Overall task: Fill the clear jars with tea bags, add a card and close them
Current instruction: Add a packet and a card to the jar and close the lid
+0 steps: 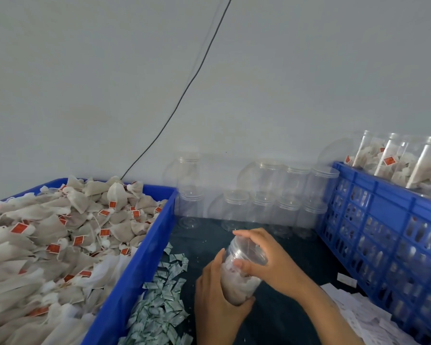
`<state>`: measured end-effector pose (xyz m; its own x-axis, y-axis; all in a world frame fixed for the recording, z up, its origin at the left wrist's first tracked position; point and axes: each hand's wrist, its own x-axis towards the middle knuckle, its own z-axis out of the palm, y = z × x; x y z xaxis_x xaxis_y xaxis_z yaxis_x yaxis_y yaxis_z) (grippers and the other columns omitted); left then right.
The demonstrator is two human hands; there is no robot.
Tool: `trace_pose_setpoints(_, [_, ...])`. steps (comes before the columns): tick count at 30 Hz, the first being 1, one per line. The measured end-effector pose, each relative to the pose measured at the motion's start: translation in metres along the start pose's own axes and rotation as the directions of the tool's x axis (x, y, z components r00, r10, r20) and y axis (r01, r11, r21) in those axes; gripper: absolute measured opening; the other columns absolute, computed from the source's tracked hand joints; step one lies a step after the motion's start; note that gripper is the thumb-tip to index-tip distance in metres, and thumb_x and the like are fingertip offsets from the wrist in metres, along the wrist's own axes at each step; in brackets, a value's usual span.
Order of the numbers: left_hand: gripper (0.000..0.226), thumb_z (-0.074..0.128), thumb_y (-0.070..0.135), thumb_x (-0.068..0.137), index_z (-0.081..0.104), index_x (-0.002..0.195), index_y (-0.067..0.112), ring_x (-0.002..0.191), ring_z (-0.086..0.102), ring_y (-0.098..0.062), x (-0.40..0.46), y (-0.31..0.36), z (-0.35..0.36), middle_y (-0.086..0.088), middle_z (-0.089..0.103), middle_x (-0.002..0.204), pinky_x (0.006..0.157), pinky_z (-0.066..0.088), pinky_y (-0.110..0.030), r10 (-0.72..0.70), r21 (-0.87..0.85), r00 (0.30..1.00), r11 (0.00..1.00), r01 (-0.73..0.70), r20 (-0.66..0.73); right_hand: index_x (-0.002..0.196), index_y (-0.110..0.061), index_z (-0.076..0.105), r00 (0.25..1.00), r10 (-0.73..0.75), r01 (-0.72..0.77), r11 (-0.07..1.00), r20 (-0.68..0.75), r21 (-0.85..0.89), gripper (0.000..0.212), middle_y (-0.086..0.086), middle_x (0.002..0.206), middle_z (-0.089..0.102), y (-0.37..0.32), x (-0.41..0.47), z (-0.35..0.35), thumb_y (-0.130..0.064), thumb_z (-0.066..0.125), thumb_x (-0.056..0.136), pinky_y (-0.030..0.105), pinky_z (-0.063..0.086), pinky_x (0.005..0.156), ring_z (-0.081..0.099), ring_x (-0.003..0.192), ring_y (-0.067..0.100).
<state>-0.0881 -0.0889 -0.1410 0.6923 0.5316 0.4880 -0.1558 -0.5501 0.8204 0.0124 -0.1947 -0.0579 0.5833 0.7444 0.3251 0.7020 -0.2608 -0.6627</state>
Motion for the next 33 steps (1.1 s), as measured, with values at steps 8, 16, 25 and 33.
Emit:
trace_pose_setpoints(8, [0.113,0.074,0.068,0.045,0.006,0.136,0.071,0.108,0.050,0.012,0.003,-0.002,-0.007,0.040,0.050,0.114,0.086,0.041,-0.013,-0.114,-0.006,0.986,0.993,0.115,0.126,0.117,-0.057,0.060,1.000,0.002,0.000,0.986,-0.010,0.168,0.046,-0.014,0.104,0.050,0.000,0.008,0.007,-0.077,0.050,0.077,0.012,0.043,0.087,0.053,0.101,-0.001])
trace_pose_setpoints(16, [0.070,0.080,0.038,0.068,0.054,0.132,0.039,0.121,0.059,-0.015,0.011,-0.001,-0.014,0.005,0.063,0.129,0.096,0.048,-0.026,0.027,-0.440,0.863,0.868,0.230,0.504,0.116,-0.036,0.070,0.987,-0.021,-0.031,0.949,0.162,0.313,0.045,0.002,0.110,0.056,0.000,-0.002,-0.020,-0.059,0.053,0.081,0.020,0.046,0.083,0.058,0.088,0.012])
trace_pose_setpoints(25, [0.076,0.078,0.034,0.070,0.047,0.138,0.020,0.120,0.060,-0.017,0.013,-0.001,-0.014,0.000,0.063,0.129,0.091,0.050,-0.022,0.015,-0.503,0.853,0.813,0.293,0.522,0.114,-0.048,0.067,0.983,0.017,-0.057,0.975,0.181,0.217,0.031,-0.007,0.107,0.056,-0.010,-0.002,-0.025,-0.057,0.058,0.086,0.020,0.042,0.089,0.057,0.097,-0.001])
trace_pose_setpoints(33, [0.094,0.084,0.051,0.054,0.037,0.135,0.056,0.111,0.058,0.007,0.007,-0.010,-0.003,0.032,0.058,0.124,0.091,0.048,-0.022,-0.050,-0.308,0.969,0.943,0.125,0.241,0.113,-0.057,0.062,0.983,0.182,-0.179,0.974,-0.003,0.137,0.034,-0.018,0.114,0.060,-0.018,0.007,0.000,-0.064,0.059,0.080,0.023,0.044,0.098,0.056,0.108,-0.005])
